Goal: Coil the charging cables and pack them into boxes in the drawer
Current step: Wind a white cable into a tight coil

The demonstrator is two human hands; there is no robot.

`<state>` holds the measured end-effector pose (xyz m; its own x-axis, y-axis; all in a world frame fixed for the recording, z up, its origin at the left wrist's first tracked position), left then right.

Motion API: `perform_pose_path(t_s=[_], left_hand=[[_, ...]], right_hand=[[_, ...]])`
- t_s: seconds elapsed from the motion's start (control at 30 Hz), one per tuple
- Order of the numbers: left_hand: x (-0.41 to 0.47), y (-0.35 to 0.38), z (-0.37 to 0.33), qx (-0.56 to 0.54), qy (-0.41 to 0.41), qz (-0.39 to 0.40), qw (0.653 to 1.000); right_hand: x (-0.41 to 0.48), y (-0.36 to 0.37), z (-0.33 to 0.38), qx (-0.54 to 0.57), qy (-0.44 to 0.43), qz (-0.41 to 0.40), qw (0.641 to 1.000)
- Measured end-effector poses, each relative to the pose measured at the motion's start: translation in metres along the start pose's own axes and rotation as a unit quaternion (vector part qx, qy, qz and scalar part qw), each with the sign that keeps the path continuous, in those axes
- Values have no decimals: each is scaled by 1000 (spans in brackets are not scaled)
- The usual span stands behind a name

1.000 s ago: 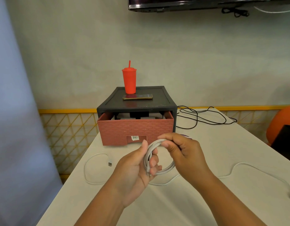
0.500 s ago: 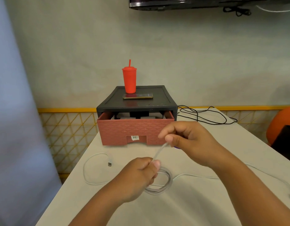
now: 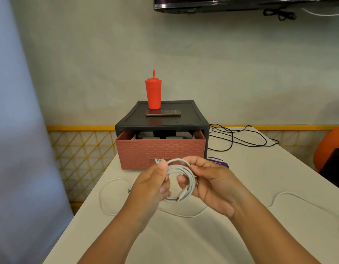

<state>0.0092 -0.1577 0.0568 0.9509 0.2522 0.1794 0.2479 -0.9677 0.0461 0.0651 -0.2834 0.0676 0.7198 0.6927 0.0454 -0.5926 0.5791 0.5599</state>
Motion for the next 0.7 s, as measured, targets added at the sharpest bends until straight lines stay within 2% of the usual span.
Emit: perform_pose_path(t_s=[0.17,0.33,0.43,0.5,0.57,0.63,0.7], left_hand=[[6,0,8,-24,5,-55,998],[6,5,11,2,36,-47,998],[7,9,11,44,63,-35,996],[7,9,12,46,62,-38,996],[7,8,12,25,48,-41,998],[7,8,11,12,42,-48,998],[6,7,11,23,52,-52,997]], right_hand=[[-5,-3,-6,-119,35,-42,991],[-6,-3,-11,-55,35,19,998],[-6,-3,-19,-133,-20,40,990],[-4,-5,-22,-249,-57,-22,967],[-3,-5,-24,-365,-85,-109,921],[-5,-4,-25,-429,-114,-165,881],[-7,-5,-30,-462,-115,-179,861]])
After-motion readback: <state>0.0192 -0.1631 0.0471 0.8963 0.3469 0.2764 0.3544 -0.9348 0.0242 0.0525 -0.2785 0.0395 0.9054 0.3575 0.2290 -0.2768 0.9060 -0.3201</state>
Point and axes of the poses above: each hand's wrist, its own x-axis towards the middle knuckle, its own y-axis out of the palm, z = x × y, the point moved 2 cm from there along x, towards the middle knuckle, and after that the axes turned 2 degrees about x, right-handed, at the moved point
